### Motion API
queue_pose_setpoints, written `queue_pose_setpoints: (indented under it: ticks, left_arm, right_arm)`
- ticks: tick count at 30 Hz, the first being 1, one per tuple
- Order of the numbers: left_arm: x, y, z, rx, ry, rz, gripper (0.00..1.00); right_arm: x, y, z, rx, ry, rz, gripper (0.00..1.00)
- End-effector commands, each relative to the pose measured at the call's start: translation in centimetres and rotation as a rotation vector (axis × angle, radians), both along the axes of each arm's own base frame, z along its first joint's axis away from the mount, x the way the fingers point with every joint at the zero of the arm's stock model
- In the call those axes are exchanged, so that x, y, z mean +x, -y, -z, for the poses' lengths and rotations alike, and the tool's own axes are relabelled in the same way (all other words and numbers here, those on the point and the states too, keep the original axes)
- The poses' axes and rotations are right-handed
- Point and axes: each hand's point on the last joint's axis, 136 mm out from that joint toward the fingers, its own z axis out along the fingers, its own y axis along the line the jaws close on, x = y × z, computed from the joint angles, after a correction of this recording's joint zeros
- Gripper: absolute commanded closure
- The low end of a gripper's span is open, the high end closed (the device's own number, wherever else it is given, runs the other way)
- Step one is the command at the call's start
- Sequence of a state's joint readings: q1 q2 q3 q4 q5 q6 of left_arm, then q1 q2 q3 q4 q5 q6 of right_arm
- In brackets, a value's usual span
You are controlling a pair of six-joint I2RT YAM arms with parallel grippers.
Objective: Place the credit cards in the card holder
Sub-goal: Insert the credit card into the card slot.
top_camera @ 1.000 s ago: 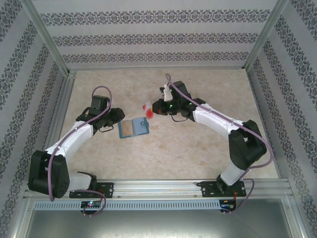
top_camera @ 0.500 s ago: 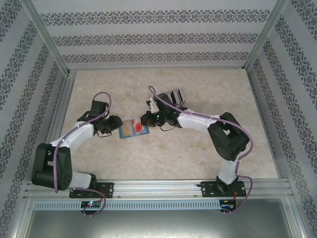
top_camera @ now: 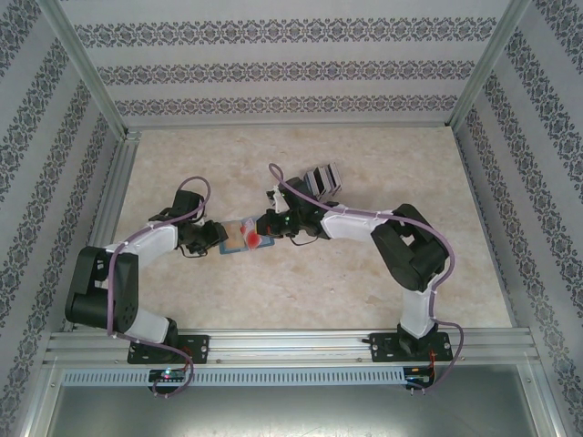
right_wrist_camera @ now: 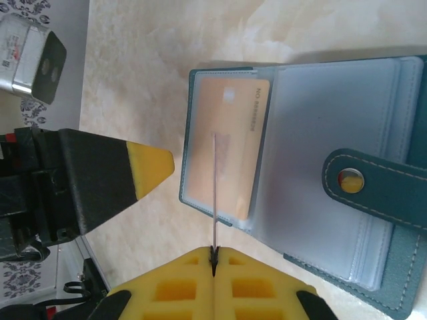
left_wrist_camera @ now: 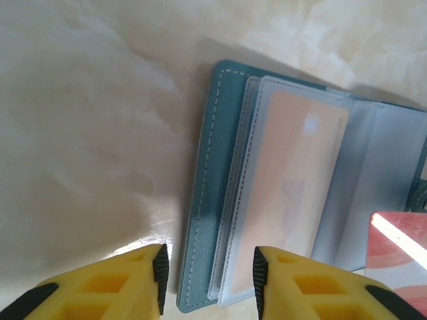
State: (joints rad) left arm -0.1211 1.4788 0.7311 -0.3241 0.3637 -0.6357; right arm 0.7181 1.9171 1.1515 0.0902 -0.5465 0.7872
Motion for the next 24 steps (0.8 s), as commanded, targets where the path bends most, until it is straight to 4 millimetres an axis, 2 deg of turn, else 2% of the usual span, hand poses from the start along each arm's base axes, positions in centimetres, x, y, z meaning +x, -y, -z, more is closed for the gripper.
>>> queue_pose_setpoints:
  ticks: [1, 12, 24]
  left_arm:
    - [0.7, 0.1, 0.0, -0.018, 0.02, 0.013, 0.6]
    - [0.5, 0.6, 1.1, -0.044, -0.01, 0.026, 0.63]
    - [0.5, 0.8, 1.4, -0.057, -0.019, 0.03, 0.65]
  right_arm:
    - [0.2, 0.1, 1.4, -0.015, -0.009, 0.021, 0.94]
    - [0.9, -0.1, 2.4, -0.012, -0.018, 0.048, 0.94]
    - [1.1, -0.2, 3.6, -0.012, -0.042, 0.057, 0.93]
